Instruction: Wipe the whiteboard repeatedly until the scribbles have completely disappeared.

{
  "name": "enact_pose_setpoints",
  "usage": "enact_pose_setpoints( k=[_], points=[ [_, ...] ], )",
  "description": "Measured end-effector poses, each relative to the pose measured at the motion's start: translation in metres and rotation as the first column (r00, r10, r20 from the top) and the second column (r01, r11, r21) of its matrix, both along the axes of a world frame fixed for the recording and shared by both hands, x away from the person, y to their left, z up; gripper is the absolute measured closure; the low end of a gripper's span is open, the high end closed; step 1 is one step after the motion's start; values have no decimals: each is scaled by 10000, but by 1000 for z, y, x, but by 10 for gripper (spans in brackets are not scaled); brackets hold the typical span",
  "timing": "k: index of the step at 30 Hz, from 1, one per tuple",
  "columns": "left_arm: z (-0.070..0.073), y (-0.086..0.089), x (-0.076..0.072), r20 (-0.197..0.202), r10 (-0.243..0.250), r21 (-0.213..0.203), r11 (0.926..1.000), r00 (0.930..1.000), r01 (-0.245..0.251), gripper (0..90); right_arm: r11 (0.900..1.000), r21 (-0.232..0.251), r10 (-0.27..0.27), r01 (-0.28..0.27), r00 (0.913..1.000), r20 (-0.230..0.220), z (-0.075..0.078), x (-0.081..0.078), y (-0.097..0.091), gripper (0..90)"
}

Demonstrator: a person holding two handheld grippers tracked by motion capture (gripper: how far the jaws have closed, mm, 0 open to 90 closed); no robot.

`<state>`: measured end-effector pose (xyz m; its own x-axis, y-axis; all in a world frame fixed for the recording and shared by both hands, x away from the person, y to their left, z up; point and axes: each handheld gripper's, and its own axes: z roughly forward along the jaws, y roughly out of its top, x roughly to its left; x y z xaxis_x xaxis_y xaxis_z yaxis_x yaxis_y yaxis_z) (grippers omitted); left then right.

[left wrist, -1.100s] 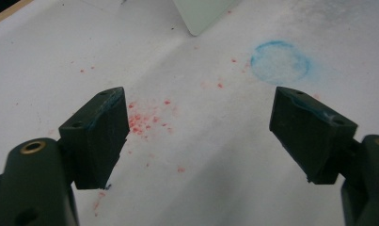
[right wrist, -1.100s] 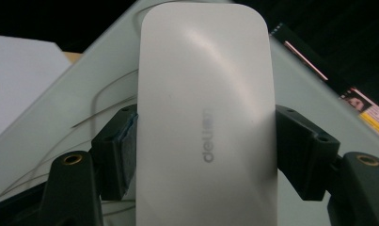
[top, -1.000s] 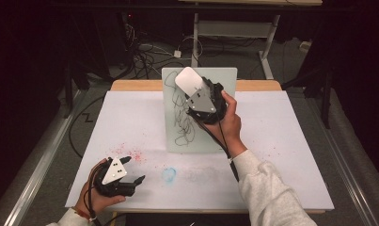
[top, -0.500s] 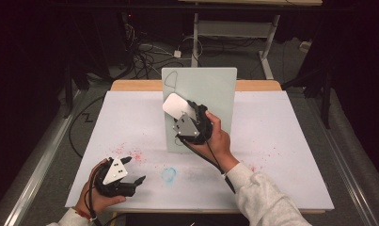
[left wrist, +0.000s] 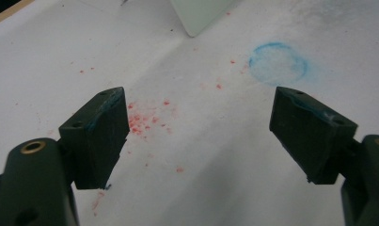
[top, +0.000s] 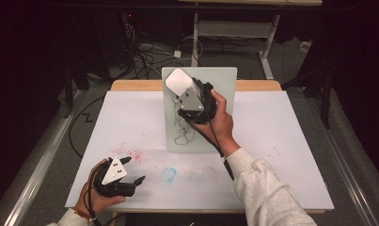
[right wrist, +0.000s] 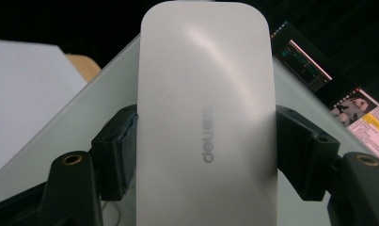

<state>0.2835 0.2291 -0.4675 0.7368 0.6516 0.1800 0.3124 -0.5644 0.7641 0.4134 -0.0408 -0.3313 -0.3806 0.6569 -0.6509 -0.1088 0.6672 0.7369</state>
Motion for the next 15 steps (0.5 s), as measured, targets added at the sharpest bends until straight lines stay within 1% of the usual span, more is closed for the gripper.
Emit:
enact_pose_setpoints(
  k=[2, 3, 4, 5, 6, 7, 8, 9, 10, 13, 15],
  points=[
    [0, 0, 0, -2, 7, -62, 10000, 10000, -7, 195, 9993, 375, 8, -5, 10000, -79, 9, 4, 2, 308],
    [0, 0, 0, 6, 9, -72, 10000, 10000, -9, 195, 9993, 360, -42, 43, 10000, -49, 11, 5, 3, 307],
    [1, 1, 0, 120, -20, -41, 10000, 9999, 21, 195, 9998, 210, -74, 74, 10000, 5, 13, 5, 5, 308],
    [0, 1, -1, 14, 11, -91, 10000, 10000, -11, 195, 9999, 151, -58, 58, 10000, 34, 14, 6, 7, 308],
    [0, 1, -1, 8, 8, -101, 9999, 10000, -8, 195, 10000, 58, -40, 40, 10000, -33, 14, 6, 9, 308],
    [0, 1, -1, 12, 12, -98, 10000, 10000, -12, 195, 10000, -57, -68, 68, 10000, -67, 13, 5, 12, 307],
    [1, 1, 0, 106, -16, -62, 10000, 9999, 17, 195, 9996, -274, 46, -47, 10000, -43, 11, 5, 15, 308],
    [0, 1, -1, -7, 6, -82, 10000, 10000, -6, 195, 9993, -364, 126, -130, 9998, -123, 9, 4, 17, 307],
    [0, 1, -1, -16, 10, -79, 10000, 10000, -10, 195, 9989, -433, 189, -202, 9994, -296, 5, 2, 20, 308],
    [0, 1, -1, -74, 22, -104, 9999, 10000, -23, 195, 9975, -624, 297, -319, 9989, -371, -5, -2, 25, 308],
    [0, 1, -1, -70, 31, -112, 9999, 10000, -32, 195, 9965, -750, 337, -362, 9988, -344, -13, -5, 28, 308]
  ],
)
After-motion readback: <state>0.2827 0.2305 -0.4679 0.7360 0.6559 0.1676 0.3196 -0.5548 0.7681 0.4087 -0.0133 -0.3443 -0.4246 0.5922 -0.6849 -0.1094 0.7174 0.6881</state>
